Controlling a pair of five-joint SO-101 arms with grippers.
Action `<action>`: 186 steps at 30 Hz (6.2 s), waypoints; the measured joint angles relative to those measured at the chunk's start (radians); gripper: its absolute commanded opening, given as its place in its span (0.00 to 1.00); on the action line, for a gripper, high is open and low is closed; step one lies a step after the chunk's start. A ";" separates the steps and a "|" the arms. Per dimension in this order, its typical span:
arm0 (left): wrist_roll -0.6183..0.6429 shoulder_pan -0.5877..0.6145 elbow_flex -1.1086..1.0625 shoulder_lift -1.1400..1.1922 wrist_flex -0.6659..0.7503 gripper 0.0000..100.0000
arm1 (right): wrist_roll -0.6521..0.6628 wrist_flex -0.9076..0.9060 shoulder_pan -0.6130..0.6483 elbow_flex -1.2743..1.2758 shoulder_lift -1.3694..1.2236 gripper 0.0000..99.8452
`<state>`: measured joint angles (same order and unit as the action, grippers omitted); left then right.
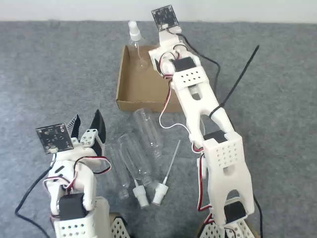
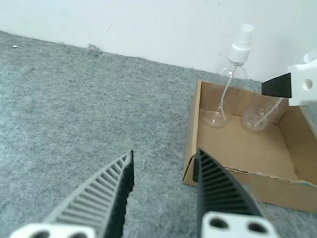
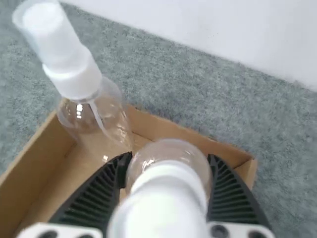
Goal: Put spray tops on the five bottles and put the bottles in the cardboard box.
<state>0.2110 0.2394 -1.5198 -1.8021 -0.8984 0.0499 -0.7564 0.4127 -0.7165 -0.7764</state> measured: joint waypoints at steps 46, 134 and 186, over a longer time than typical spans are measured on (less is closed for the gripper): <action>0.000 0.000 0.000 0.000 0.000 0.18 | 0.002 -0.457 0.121 -0.381 -0.133 0.15; 0.000 0.040 0.000 0.000 0.028 0.18 | 0.061 -0.999 0.196 -0.913 -0.247 0.03; 0.000 0.038 0.000 0.000 0.028 0.18 | -0.005 -0.614 0.152 -0.913 -0.628 0.03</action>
<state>0.2110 0.2777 -1.5198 -1.8021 -0.8707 0.0453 -1.3702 0.5646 -1.6295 -1.4039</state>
